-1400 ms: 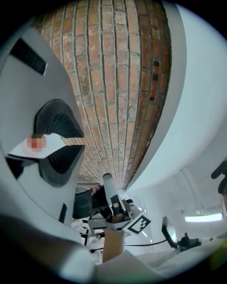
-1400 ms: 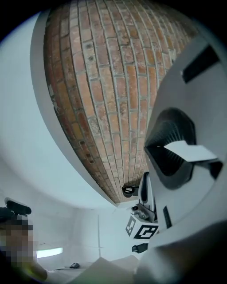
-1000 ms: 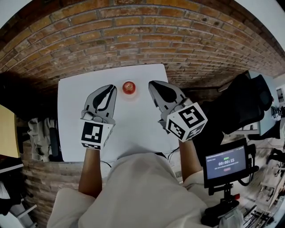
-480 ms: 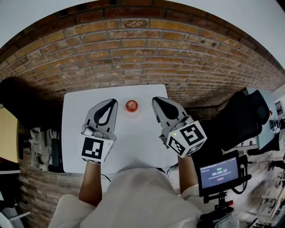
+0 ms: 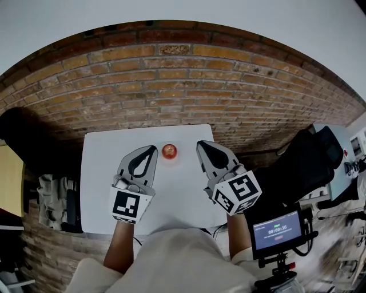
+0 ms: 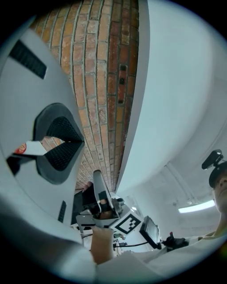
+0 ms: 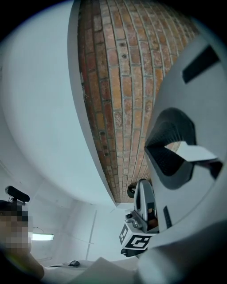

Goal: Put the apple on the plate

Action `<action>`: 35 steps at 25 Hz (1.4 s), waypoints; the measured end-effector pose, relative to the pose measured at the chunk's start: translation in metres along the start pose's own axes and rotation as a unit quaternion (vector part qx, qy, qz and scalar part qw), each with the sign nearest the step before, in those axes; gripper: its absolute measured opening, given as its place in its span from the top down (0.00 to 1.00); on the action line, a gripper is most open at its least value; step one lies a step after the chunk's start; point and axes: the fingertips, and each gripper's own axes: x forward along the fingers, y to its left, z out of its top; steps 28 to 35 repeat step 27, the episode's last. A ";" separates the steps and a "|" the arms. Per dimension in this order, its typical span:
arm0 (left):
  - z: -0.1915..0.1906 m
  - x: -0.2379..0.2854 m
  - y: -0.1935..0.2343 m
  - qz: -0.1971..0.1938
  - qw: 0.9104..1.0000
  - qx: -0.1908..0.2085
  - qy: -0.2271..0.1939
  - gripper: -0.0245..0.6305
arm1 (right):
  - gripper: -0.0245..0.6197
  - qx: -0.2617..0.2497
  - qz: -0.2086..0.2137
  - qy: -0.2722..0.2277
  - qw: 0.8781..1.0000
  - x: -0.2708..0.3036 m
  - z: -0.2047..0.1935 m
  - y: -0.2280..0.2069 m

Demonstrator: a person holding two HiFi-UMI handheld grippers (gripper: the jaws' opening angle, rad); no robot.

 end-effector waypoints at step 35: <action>0.008 0.003 0.016 0.011 1.000 -0.001 -0.019 0.95 | 0.96 -0.012 -0.028 -0.003 1.000 -0.004 0.000 -0.010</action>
